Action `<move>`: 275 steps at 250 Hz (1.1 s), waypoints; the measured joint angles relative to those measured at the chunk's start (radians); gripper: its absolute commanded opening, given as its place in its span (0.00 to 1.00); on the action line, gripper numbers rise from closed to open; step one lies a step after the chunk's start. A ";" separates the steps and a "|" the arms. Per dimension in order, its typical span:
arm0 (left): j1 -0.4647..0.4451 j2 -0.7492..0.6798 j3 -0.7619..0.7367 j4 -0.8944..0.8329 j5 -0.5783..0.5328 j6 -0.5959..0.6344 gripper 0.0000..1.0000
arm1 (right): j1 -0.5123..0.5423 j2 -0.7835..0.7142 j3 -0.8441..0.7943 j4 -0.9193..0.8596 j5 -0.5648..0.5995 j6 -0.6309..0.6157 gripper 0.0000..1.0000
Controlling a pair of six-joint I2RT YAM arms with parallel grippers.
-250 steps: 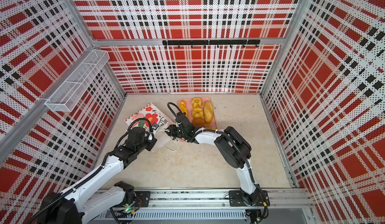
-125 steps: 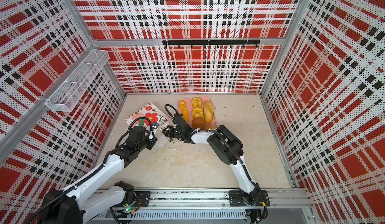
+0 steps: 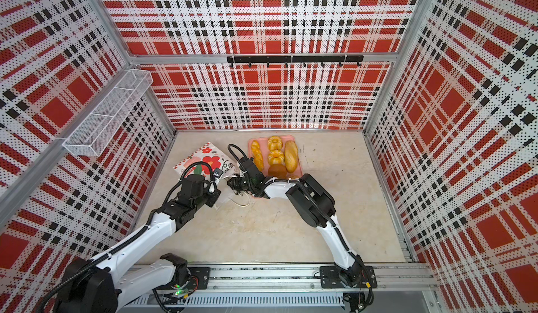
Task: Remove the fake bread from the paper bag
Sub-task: 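Close the right tongs on the yellow oval bread inside the bag, then pull the yellow oval bread out of the bag with the tongs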
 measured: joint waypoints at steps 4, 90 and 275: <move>0.002 0.001 0.000 0.002 0.000 -0.002 0.00 | 0.000 -0.008 -0.011 0.002 0.000 0.001 0.04; 0.019 0.010 0.000 0.039 -0.002 -0.036 0.00 | 0.084 -0.189 -0.161 -0.061 0.047 0.022 0.00; 0.032 -0.016 0.000 0.083 -0.060 -0.062 0.00 | 0.370 -0.888 -0.400 -0.628 0.309 0.017 0.00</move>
